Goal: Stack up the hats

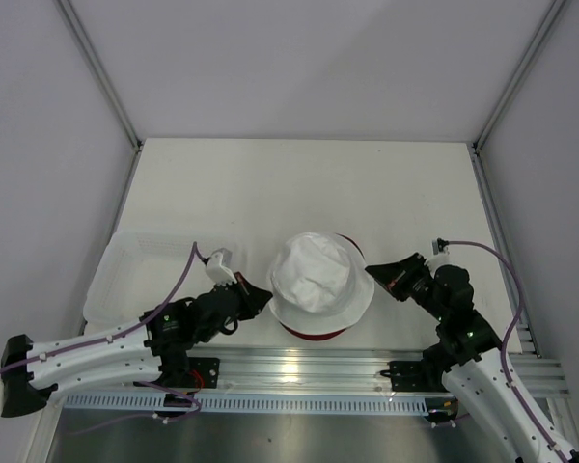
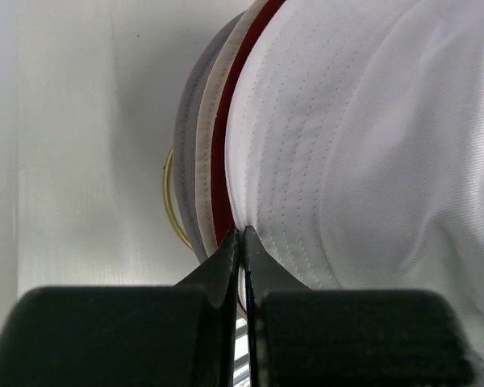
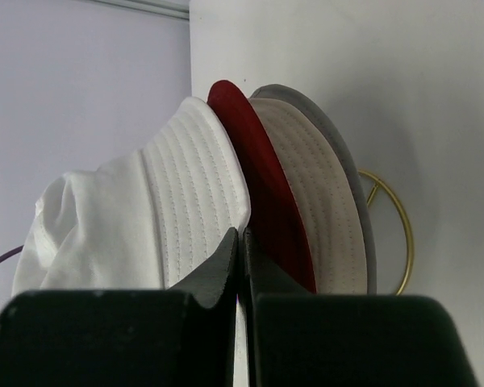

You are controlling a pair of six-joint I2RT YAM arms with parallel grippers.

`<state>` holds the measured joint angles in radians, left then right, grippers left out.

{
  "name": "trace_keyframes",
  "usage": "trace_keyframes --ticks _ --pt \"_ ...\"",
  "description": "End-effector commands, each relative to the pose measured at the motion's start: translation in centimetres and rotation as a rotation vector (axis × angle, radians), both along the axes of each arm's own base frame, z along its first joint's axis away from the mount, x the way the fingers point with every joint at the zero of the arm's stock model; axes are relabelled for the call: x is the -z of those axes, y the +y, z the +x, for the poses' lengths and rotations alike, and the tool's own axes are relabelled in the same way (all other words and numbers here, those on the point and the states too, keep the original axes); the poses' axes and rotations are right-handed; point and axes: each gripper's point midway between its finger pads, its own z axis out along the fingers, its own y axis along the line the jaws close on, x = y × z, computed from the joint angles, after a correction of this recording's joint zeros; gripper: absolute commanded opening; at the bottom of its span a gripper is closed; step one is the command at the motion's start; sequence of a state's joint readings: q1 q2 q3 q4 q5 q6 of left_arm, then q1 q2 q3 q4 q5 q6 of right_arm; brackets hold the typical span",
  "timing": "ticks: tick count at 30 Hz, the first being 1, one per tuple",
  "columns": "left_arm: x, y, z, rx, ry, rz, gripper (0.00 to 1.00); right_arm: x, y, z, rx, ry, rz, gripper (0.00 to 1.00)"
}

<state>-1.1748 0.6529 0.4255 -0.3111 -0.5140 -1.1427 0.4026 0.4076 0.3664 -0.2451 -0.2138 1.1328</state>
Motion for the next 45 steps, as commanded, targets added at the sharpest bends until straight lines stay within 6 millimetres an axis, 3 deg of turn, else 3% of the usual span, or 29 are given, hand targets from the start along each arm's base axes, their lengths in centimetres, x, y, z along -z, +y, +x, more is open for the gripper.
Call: trace_keyframes --ticks 1,4,8,9,14,19,24,28,31,32,33,35,36,38,39,43,45 --pt "-0.7 1.3 0.9 -0.051 -0.029 0.067 0.01 2.0 -0.7 -0.2 0.024 0.035 -0.051 0.0" --pt "-0.2 1.9 1.0 -0.069 -0.019 0.107 0.01 4.1 -1.5 -0.1 0.055 0.047 -0.107 0.0" --pt "1.9 1.8 0.9 -0.064 0.05 0.135 0.01 8.0 -1.4 -0.6 0.031 0.102 -0.133 0.0" --pt "3.3 1.7 0.4 -0.05 0.085 0.145 0.01 8.5 -1.4 -0.7 0.03 0.112 -0.135 0.0" --pt "5.4 0.3 -0.5 -0.009 0.155 0.104 0.01 10.2 -2.1 -0.8 0.035 0.127 -0.214 0.0" --pt "5.9 0.7 -0.7 -0.009 0.162 0.128 0.01 11.2 -3.0 -1.0 0.049 0.139 -0.278 0.0" --pt "4.3 1.4 -0.5 -0.004 0.114 0.124 0.01 11.5 -2.7 -1.5 0.023 0.153 -0.276 0.0" --pt "1.3 1.9 0.0 -0.002 0.024 0.086 0.01 9.6 -2.8 -1.1 0.04 0.124 -0.265 0.0" --pt "-1.7 2.6 0.5 -0.016 -0.05 0.056 0.07 6.2 -3.0 -0.3 0.059 0.052 -0.272 0.09" --pt "-2.7 2.7 0.6 -0.021 -0.067 0.049 0.12 3.6 -3.1 0.2 0.069 -0.002 -0.271 0.12" --pt "-3.6 3.5 0.9 -0.043 -0.09 0.056 0.31 3.1 -3.5 0.2 0.078 -0.001 -0.303 0.28" --pt "-5.0 4.2 1.2 -0.069 -0.118 0.059 0.52 1.1 -5.3 1.0 0.141 -0.042 -0.407 0.49" --pt "-6.0 4.7 1.6 -0.08 -0.15 0.075 0.71 -1.6 -6.0 1.1 0.164 -0.07 -0.434 0.63" --pt "-7.1 5.4 1.9 -0.095 -0.172 0.094 0.9 -3.0 -7.1 2.0 0.182 -0.084 -0.548 0.73" --pt "-8.1 5.7 2.1 -0.092 -0.192 0.107 0.99 -5.2 -7.3 2.2 0.183 -0.118 -0.568 0.79" --pt "-9.5 8.3 4.0 -0.163 -0.2 0.187 0.99 -7.0 -7.9 3.9 0.179 -0.117 -0.693 0.89" --pt "-10.4 8.8 5.0 -0.163 -0.216 0.217 0.99 -6.5 -8.1 5.1 0.186 -0.084 -0.753 0.93"
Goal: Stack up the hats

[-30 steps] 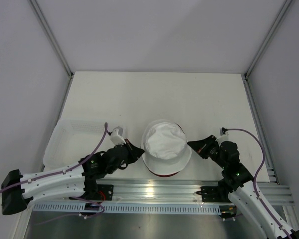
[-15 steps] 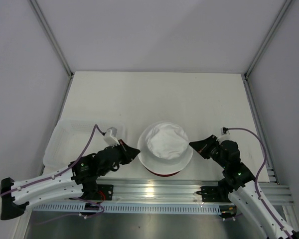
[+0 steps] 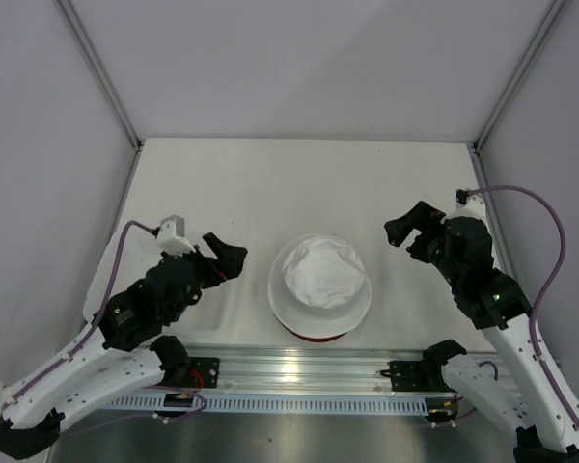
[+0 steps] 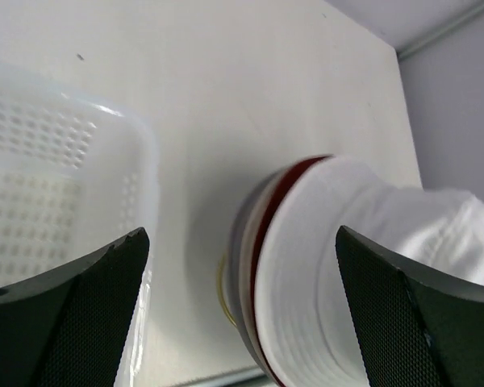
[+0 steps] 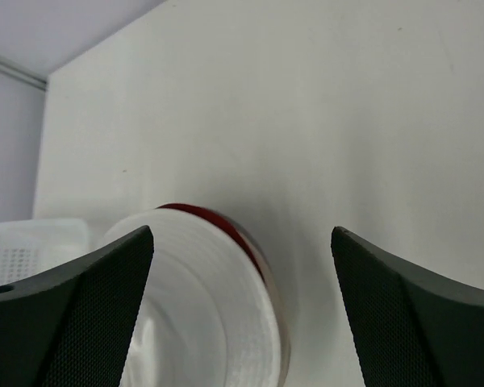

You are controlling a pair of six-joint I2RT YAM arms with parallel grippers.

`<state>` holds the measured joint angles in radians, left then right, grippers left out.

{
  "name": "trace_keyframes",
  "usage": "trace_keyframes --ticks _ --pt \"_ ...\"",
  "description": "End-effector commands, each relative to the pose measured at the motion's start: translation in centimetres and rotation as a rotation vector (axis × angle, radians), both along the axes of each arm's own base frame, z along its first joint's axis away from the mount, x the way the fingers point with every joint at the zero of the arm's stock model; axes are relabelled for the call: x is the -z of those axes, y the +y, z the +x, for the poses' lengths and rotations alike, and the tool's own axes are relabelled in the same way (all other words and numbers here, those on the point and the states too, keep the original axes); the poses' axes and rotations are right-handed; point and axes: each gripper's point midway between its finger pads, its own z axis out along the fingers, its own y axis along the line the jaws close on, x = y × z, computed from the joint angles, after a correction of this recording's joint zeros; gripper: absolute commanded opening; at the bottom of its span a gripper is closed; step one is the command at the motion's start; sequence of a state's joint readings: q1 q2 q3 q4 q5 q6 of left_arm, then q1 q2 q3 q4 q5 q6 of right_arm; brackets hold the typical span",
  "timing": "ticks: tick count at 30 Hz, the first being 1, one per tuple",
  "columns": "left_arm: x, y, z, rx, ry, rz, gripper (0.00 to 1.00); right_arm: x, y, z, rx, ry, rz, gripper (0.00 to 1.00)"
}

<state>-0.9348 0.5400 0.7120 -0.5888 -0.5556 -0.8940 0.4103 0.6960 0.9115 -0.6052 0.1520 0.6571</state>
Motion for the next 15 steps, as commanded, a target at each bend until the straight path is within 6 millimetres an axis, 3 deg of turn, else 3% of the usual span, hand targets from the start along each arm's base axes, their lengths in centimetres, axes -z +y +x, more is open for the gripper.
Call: trace_keyframes --ticks 1,3,4,6,7,8,13,15 --pt "-1.4 1.8 1.7 0.006 -0.019 0.102 1.0 1.0 -2.7 1.3 0.082 0.057 -0.207 0.95" --pt "-2.3 2.0 2.8 0.023 -0.028 0.105 1.0 1.2 -3.0 2.2 0.099 0.075 -0.248 0.97" --pt "-2.5 3.1 3.8 -0.014 -0.021 0.102 0.99 0.9 -3.2 2.5 0.109 0.068 -0.256 0.97" --pt "-2.4 2.5 4.2 0.055 0.011 0.087 1.0 0.2 -3.2 3.0 0.114 0.044 -0.262 0.98" --pt "-2.6 3.4 4.9 0.031 0.015 0.08 0.99 0.1 -3.2 3.1 0.114 0.036 -0.256 0.98" --pt "-2.5 2.7 4.6 0.09 0.03 0.055 1.0 -0.2 -3.1 3.2 0.115 0.019 -0.246 0.98" --pt "-1.5 3.6 4.4 0.118 0.079 0.018 0.99 -0.9 -3.3 3.1 0.127 0.0 -0.203 1.0" --pt "-0.8 4.0 4.2 0.106 0.112 0.017 0.99 -0.2 -3.6 3.0 0.131 0.024 -0.204 0.99"
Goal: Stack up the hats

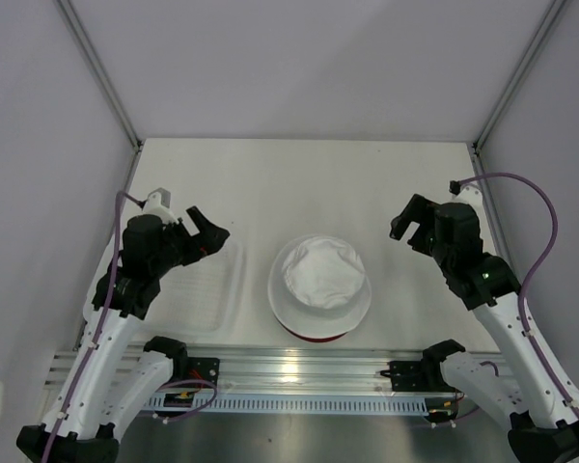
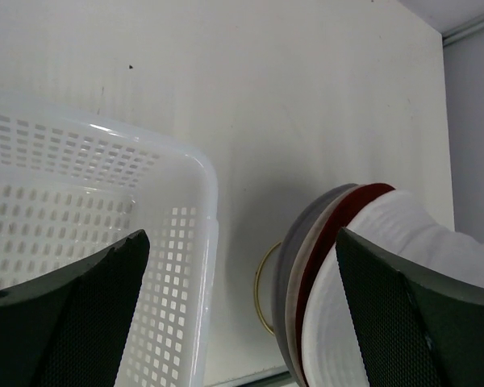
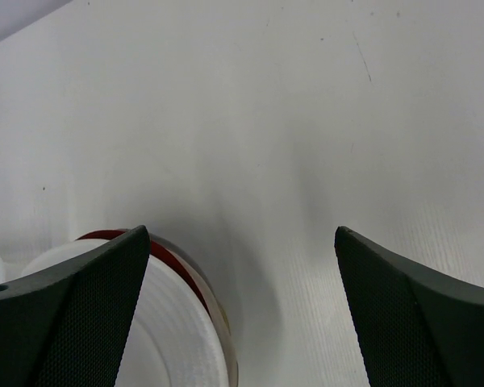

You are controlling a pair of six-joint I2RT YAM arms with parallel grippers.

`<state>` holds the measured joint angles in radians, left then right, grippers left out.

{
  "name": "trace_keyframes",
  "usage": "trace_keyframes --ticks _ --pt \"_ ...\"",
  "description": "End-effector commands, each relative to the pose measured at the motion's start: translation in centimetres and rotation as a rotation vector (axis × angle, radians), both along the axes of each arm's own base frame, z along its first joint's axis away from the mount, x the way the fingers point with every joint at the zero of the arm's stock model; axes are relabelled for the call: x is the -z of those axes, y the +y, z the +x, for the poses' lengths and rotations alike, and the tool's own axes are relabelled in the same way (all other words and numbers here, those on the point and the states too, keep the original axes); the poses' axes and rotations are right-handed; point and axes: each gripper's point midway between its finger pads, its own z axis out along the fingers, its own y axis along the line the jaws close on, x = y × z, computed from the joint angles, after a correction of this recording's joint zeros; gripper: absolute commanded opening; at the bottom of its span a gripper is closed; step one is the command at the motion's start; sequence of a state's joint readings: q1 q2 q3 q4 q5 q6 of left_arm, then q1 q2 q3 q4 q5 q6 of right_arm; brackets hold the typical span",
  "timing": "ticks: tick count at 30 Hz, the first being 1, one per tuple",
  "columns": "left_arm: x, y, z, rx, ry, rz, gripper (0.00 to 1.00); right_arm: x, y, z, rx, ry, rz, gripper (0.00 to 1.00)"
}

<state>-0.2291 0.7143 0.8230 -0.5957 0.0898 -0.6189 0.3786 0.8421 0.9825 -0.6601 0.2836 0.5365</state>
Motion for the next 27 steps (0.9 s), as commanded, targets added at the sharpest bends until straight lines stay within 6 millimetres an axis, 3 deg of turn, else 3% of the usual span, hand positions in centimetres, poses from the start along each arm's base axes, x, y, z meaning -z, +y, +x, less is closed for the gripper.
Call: trace_keyframes --ticks 1,5,8,16,20,27 --pt "-0.7 -1.0 -1.2 0.11 0.0 -0.031 0.99 -1.7 -0.7 0.4 0.018 -0.042 0.004 0.99" --pt "1.0 -0.9 -2.2 0.109 0.066 -0.024 0.99 0.2 0.2 -0.5 -0.032 0.06 0.01 0.99" --pt "1.8 -0.1 -3.0 0.084 0.074 0.008 0.99 0.4 -0.2 -1.0 -0.022 0.087 -0.002 0.99" --pt "-0.2 1.4 -5.1 0.057 -0.056 0.05 0.99 0.2 -0.4 -2.0 -0.011 0.08 0.027 0.99" --pt "0.9 2.9 -5.3 -0.019 -0.021 0.092 0.99 0.3 -0.5 -2.4 -0.004 0.059 0.041 1.0" --pt "2.2 2.2 -5.4 0.036 0.043 0.105 1.0 -0.9 -1.4 -1.7 0.051 -0.002 0.034 0.99"
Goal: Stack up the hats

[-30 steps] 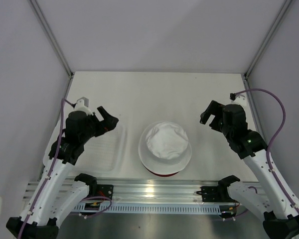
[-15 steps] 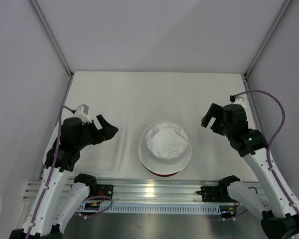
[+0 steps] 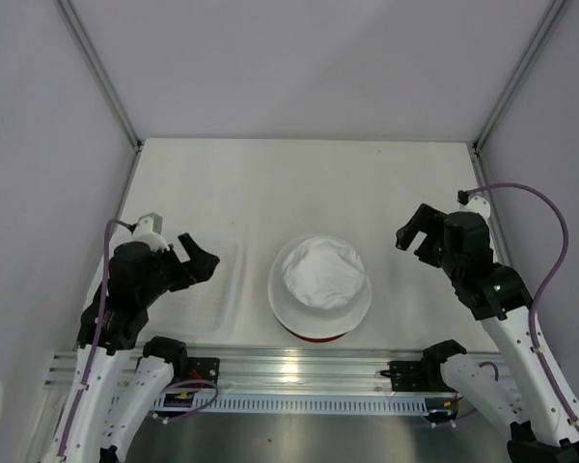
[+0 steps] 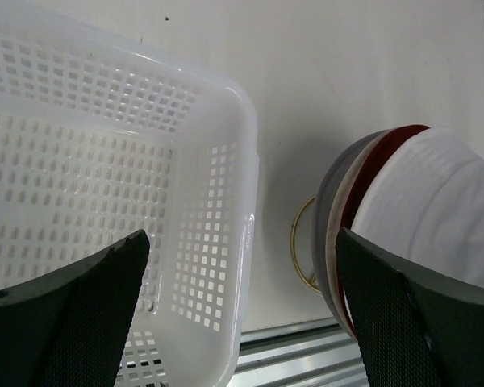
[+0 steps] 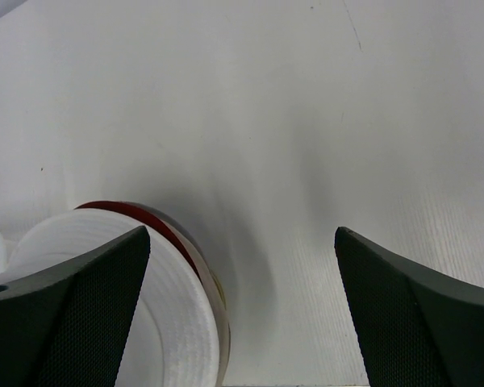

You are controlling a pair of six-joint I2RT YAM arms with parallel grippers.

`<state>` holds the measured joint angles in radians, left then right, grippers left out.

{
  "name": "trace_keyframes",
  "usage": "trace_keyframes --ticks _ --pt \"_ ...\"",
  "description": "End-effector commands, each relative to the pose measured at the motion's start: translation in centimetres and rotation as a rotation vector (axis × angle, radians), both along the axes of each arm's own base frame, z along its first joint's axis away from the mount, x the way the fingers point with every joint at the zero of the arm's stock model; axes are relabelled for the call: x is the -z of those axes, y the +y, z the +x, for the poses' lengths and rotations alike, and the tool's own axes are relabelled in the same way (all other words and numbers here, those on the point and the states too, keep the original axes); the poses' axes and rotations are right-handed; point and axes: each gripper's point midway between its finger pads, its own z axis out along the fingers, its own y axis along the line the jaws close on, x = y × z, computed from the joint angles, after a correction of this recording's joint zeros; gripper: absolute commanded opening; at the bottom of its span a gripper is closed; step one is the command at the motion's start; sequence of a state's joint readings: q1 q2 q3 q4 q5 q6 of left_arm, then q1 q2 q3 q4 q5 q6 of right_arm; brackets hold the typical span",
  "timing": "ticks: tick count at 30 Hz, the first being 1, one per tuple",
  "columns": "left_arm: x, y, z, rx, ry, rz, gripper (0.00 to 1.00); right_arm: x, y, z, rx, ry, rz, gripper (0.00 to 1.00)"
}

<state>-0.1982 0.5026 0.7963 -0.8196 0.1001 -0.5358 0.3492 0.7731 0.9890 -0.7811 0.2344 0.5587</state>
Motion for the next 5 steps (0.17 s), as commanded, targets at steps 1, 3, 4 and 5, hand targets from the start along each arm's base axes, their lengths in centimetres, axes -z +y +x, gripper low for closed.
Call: trace_keyframes --ticks 1,3,4,5 --pt "0.85 0.11 0.06 0.023 0.025 0.033 0.99 -1.63 -0.71 1.06 0.061 -0.061 0.004 1.0" --pt "0.37 0.05 0.3 0.027 0.008 0.033 0.99 -1.71 -1.02 1.26 0.077 -0.067 -0.005 0.99" --pt "0.31 0.07 0.4 0.027 0.003 0.036 0.99 -1.76 -1.02 1.3 0.076 -0.07 -0.007 0.99" --pt "0.11 0.1 0.52 0.028 -0.004 0.041 0.99 -1.75 -0.98 1.28 0.07 -0.07 -0.011 0.99"
